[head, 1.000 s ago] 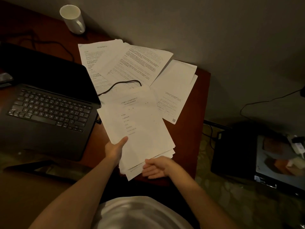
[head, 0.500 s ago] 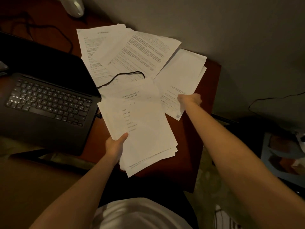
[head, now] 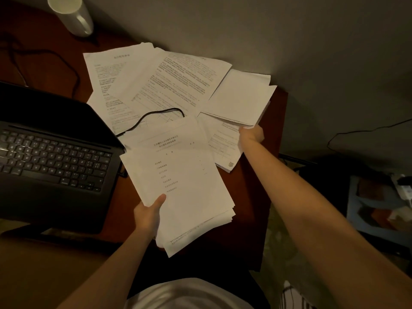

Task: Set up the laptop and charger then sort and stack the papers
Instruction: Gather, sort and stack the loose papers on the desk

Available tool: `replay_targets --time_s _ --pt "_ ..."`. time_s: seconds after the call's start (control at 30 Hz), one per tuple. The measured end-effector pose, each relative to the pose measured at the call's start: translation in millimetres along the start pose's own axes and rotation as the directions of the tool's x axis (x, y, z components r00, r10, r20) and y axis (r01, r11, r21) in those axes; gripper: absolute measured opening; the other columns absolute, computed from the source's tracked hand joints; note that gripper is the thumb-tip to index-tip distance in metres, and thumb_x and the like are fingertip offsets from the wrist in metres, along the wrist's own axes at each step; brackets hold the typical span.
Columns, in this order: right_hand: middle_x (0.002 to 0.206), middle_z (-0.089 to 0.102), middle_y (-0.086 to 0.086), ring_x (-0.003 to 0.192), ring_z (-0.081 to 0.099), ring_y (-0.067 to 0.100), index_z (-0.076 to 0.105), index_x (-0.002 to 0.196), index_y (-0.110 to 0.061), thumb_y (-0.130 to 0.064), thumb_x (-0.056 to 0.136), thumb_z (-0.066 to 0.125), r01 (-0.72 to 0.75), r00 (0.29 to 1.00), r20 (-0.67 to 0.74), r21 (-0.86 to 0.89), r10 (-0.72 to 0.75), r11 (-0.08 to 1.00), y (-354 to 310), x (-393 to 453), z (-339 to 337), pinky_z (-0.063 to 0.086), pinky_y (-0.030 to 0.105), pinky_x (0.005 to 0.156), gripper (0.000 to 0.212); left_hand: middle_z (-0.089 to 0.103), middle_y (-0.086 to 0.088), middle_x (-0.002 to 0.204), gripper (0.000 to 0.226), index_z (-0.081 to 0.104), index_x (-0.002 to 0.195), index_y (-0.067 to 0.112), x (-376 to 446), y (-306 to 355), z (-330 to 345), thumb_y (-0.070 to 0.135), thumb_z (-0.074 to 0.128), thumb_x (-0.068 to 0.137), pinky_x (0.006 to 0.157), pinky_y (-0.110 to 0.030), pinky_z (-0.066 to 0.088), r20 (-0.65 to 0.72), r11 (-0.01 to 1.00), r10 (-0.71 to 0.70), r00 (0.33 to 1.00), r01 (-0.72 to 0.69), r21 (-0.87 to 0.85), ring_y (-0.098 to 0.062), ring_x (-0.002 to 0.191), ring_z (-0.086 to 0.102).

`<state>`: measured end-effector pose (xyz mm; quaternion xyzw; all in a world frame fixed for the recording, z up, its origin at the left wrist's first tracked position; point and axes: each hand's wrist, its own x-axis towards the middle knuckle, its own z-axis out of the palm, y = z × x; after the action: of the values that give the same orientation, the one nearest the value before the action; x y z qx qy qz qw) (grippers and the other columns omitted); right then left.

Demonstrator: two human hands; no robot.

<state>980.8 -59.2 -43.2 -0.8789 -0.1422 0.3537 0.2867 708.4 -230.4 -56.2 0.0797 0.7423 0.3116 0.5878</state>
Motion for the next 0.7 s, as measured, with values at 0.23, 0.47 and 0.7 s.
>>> replay_targets --time_s 0.23,0.47,0.7 --pt "0.11 0.066 0.01 0.088 0.061 0.018 0.066 0.108 -0.006 -0.006 0.094 0.051 0.057 0.993 -0.112 0.135 -0.041 0.989 31.2 3.3 -56.4 0.052 0.029 0.077 0.021 0.062 -0.005 0.105 0.035 0.059 0.119 0.003 -1.6 -1.9 -2.7 0.004 0.067 0.086 0.083 -0.035 0.047 0.03 0.999 0.036 0.999 -0.035 -0.02 -0.027 0.097 0.06" --pt "0.111 0.061 0.004 0.095 0.057 0.016 0.061 0.119 -0.006 -0.007 0.094 0.055 0.046 0.998 -0.06 0.322 -0.028 0.946 58.2 -21.4 -101.5 0.048 0.027 0.082 0.025 0.062 -0.009 0.114 0.03 0.058 0.116 0.006 -2.9 -3.6 -6.3 0.005 0.066 0.087 0.086 -0.038 0.047 0.08 0.998 0.063 0.995 -0.063 -0.006 -0.03 0.107 0.059" --pt "0.115 0.062 0.006 0.094 0.06 0.018 0.058 0.125 -0.009 -0.015 0.092 0.062 -0.082 0.981 0.193 0.384 0.007 0.92 75.8 -39.1 -138.7 0.053 0.033 0.079 0.034 0.059 -0.013 0.126 0.041 0.056 0.125 0.0 -6.2 -2.5 -8.4 0.008 0.067 0.087 0.09 -0.038 0.046 0.074 0.994 0.101 0.992 -0.103 0.029 -0.031 0.112 0.058"
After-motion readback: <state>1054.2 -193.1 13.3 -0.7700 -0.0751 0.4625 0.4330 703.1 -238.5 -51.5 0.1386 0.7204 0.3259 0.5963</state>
